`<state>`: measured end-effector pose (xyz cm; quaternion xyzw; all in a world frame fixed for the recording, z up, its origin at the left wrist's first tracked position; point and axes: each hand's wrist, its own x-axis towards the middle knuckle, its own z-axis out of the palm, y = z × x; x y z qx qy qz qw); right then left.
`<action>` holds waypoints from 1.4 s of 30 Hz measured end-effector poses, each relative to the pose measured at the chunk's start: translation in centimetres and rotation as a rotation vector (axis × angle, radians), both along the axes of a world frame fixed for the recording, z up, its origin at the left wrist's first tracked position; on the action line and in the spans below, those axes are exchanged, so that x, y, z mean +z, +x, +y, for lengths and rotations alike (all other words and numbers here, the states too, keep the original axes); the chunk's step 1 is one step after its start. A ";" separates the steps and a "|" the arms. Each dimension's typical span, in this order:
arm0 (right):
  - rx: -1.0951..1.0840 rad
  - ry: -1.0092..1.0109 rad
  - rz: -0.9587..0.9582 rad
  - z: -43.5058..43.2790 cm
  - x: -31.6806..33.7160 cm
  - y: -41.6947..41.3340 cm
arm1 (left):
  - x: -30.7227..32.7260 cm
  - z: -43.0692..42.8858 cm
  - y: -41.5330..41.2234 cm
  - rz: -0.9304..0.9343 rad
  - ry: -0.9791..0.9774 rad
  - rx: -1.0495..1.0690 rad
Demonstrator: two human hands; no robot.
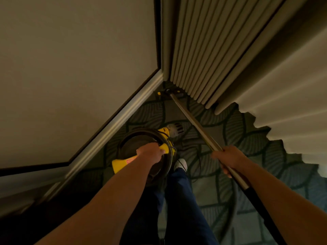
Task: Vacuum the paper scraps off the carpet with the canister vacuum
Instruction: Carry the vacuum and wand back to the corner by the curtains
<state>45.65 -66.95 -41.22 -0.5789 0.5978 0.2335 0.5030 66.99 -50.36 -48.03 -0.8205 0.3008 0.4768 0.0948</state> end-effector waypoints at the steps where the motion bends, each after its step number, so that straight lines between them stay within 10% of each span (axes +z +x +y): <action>1: 0.013 0.006 -0.006 -0.9 -0.1 0.7 | -0.1 -0.3 0.2 0.006 0.016 0.015; 31: 0.231 0.012 0.038 -19.0 0.9 7.6 | 2.3 -18.6 5.4 -0.193 -0.027 -0.290; 42: 0.403 -0.028 0.112 -23.1 3.6 11.3 | 3.1 -23.4 9.3 0.022 -0.055 -0.254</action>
